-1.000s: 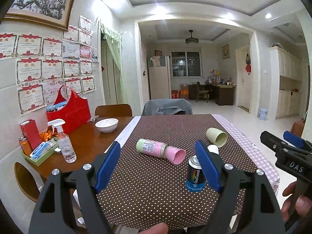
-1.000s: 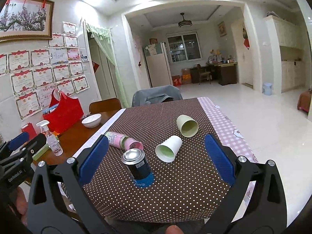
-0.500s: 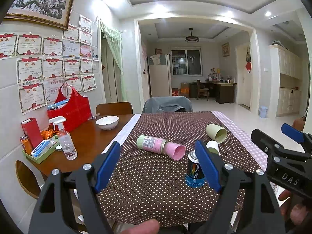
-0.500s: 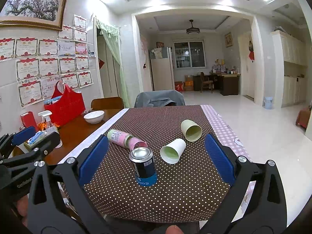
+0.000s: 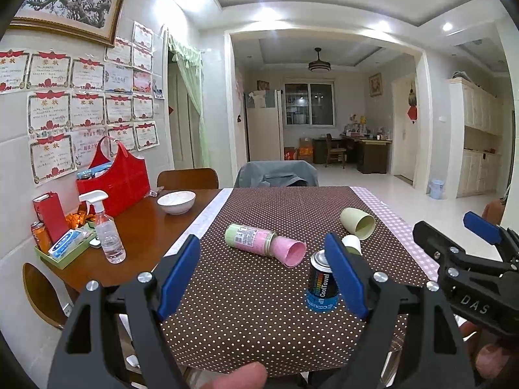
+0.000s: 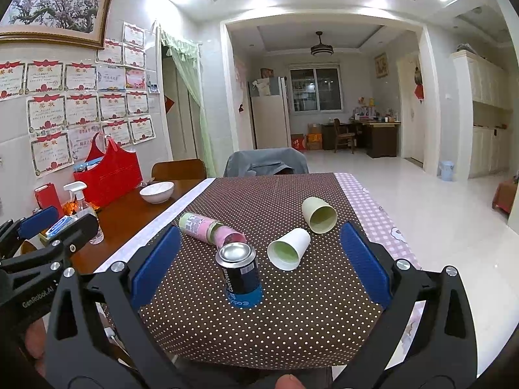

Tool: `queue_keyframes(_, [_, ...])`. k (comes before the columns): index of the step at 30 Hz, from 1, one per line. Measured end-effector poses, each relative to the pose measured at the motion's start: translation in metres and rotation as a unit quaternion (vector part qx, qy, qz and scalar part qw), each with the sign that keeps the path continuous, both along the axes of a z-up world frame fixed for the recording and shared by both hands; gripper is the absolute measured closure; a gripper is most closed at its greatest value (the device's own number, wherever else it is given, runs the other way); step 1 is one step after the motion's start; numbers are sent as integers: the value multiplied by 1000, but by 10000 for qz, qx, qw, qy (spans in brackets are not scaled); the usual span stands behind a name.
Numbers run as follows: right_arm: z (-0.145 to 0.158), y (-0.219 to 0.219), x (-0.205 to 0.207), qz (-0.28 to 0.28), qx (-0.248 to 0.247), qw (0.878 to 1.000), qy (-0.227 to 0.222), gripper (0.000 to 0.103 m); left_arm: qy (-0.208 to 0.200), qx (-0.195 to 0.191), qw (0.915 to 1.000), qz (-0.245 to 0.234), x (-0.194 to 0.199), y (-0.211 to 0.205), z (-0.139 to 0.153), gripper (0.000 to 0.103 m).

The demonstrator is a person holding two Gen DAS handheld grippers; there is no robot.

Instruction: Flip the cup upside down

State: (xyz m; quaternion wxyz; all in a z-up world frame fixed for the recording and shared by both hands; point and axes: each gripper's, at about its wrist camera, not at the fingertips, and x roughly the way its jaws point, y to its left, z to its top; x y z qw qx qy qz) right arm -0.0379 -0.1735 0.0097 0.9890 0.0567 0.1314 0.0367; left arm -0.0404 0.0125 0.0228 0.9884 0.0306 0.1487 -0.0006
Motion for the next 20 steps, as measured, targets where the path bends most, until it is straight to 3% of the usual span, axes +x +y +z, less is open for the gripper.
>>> queue_keyframes(12, [-1, -2, 2, 9, 31, 10000, 36, 6, -166, -130, 9998, -42, -3, 4, 0, 25])
queue_keyframes(14, [-1, -2, 2, 17, 41, 10000, 37, 6, -167, -108, 9998, 47, -3, 4, 0, 17])
queue_keyframes(20, [-2, -2, 2, 18, 49, 10000, 37, 6, -165, -66, 9997, 174, -2, 5, 1, 16])
